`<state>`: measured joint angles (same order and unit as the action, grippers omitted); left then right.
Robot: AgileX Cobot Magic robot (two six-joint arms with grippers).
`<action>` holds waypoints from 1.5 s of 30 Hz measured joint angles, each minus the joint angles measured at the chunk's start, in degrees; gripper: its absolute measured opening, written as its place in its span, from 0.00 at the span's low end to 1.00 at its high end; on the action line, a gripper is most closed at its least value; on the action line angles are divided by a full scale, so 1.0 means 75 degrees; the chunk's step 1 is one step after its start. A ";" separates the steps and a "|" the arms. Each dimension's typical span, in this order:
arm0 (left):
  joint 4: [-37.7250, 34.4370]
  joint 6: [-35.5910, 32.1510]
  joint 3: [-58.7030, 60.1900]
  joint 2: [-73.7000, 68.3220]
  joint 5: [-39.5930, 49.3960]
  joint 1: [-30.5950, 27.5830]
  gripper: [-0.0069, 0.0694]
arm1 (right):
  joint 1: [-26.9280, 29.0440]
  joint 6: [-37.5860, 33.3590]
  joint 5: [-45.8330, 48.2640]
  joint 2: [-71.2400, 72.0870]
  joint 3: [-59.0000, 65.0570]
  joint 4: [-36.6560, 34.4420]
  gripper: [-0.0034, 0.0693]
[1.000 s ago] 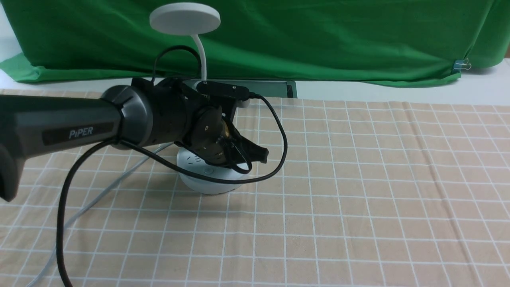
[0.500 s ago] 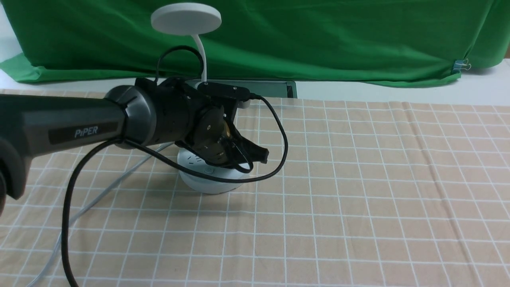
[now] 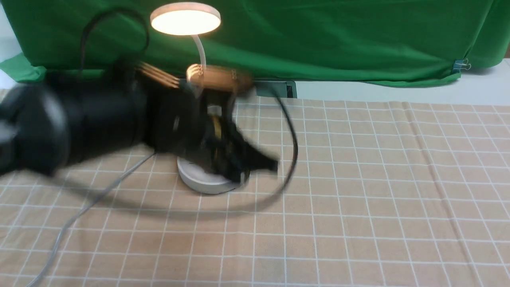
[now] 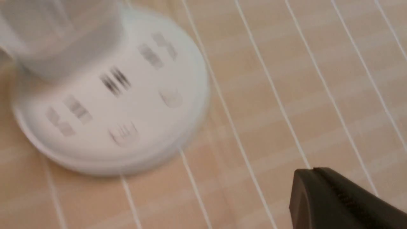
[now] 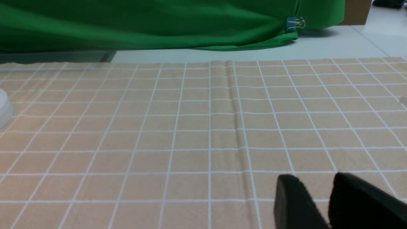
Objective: Turn on the table lamp on the light coffee tablecloth with your hand.
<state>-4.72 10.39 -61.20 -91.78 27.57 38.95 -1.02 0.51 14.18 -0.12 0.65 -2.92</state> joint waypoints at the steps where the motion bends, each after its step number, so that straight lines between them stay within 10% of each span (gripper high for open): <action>1: -0.0088 -0.0045 0.0477 0.0201 -0.0165 0.0137 0.09 | 0.0000 0.0000 0.0000 0.0000 0.0000 0.0000 0.38; 14: 0.0265 -0.0176 0.3892 0.5516 -0.3717 0.1028 0.09 | 0.0000 0.0000 0.0000 0.0000 0.0000 0.0000 0.38; 38: 0.0670 -0.0182 0.4490 0.8025 -0.3936 0.1010 0.09 | 0.0000 0.0000 0.0000 0.0000 0.0000 0.0000 0.38; 45: 0.0869 -0.0182 0.6504 0.9197 -0.4170 -0.0008 0.09 | 0.0000 0.0000 0.0001 0.0000 0.0000 0.0000 0.38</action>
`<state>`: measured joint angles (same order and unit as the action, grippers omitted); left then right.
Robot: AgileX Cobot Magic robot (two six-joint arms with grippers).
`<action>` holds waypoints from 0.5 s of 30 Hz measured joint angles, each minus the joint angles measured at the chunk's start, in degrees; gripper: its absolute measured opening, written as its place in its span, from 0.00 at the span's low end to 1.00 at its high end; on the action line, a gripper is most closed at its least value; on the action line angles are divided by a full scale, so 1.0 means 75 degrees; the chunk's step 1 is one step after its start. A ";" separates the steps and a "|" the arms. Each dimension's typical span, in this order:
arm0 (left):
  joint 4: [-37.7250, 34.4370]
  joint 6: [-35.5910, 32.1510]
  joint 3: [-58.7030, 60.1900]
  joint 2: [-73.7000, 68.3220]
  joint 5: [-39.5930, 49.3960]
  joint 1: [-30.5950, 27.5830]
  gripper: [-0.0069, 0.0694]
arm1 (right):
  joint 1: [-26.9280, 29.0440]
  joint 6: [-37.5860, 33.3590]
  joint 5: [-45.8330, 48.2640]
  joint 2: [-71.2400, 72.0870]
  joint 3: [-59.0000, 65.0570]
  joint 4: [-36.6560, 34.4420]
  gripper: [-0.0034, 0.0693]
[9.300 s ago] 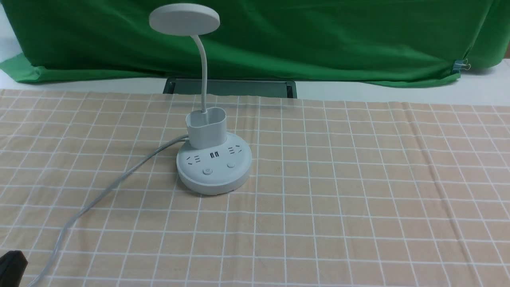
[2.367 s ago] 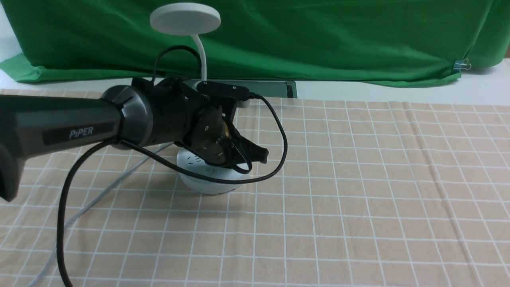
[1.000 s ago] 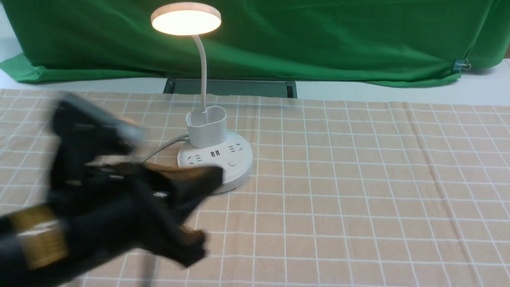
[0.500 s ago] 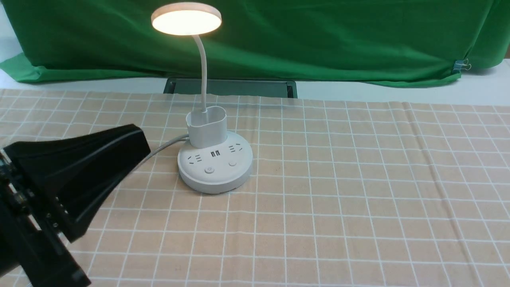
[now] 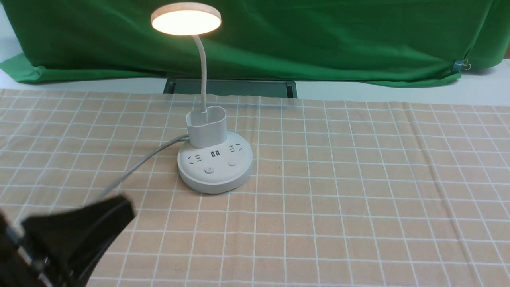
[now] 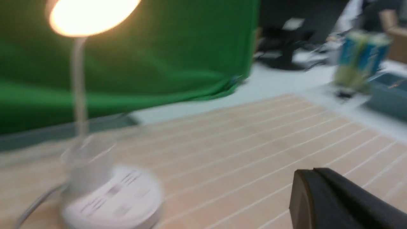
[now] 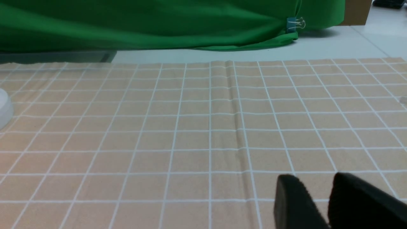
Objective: Turn on the table lamp on the light coffee tablecloth with your hand.
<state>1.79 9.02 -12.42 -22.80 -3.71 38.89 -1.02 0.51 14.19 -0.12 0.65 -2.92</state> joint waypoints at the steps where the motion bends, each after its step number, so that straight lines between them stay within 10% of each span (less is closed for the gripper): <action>1: -0.0001 0.0000 0.0061 0.0000 -0.0031 -0.0051 0.09 | 0.0000 0.0000 0.0000 0.0000 0.0000 0.0000 0.38; 9: 0.0026 0.0000 0.1687 0.2208 -0.1199 -0.2842 0.09 | 0.0000 0.0000 0.0000 0.0000 0.0000 0.0000 0.38; 15: 0.0032 0.0000 0.1687 0.3012 0.0181 -0.4166 0.09 | 0.0000 0.0000 -0.0011 0.0000 0.0000 0.0000 0.38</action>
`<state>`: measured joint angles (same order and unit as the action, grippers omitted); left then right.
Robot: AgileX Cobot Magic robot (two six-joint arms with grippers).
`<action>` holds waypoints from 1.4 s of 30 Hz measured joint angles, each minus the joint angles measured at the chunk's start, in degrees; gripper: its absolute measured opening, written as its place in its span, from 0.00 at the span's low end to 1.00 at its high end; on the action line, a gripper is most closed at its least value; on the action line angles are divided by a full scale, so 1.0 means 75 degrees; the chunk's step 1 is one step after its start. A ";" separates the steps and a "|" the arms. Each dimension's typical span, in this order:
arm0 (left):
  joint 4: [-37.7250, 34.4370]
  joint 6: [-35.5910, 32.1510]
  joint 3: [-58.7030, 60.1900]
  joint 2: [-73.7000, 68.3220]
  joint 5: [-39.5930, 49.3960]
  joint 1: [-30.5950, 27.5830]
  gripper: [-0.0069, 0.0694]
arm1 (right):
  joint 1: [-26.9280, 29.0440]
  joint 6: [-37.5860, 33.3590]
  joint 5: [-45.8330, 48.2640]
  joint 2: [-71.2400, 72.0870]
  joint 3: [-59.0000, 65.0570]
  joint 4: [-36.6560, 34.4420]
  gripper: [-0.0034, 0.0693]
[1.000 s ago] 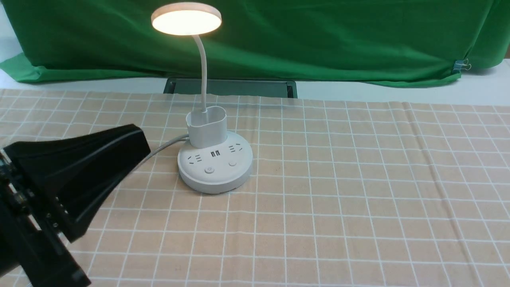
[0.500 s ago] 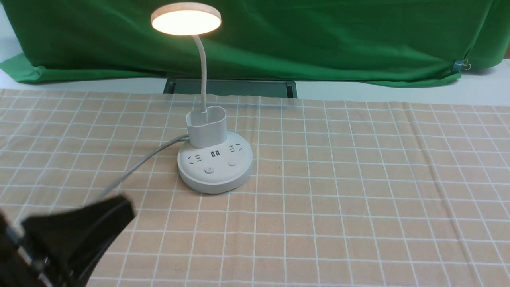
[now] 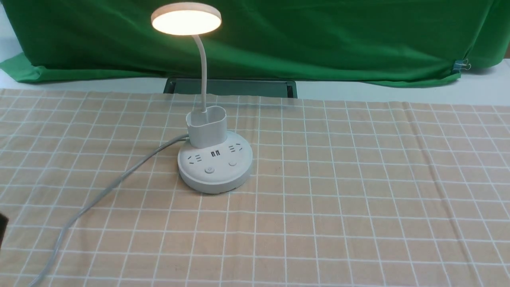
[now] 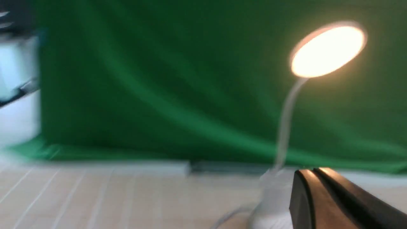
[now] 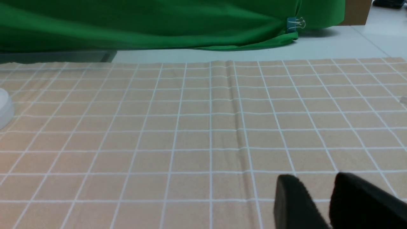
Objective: Turn on the table lamp on the light coffee tablecloth with your hand.
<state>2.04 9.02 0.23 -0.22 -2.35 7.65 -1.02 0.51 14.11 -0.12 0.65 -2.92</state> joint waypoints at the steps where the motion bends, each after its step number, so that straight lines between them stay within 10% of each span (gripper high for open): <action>1: -0.0017 0.0000 0.0000 0.0009 0.0314 -0.0146 0.09 | 0.0000 0.0000 0.0007 0.0000 0.0000 0.0000 0.38; 9: -0.0571 -0.0018 0.0009 0.0024 0.2162 -0.0415 0.09 | 0.0000 0.0000 0.0004 0.0000 0.0000 0.0000 0.38; 42: -0.1884 -0.1393 0.0009 -0.0014 0.2209 -0.0446 0.09 | 0.0000 0.0000 0.0014 0.0000 0.0000 0.0000 0.38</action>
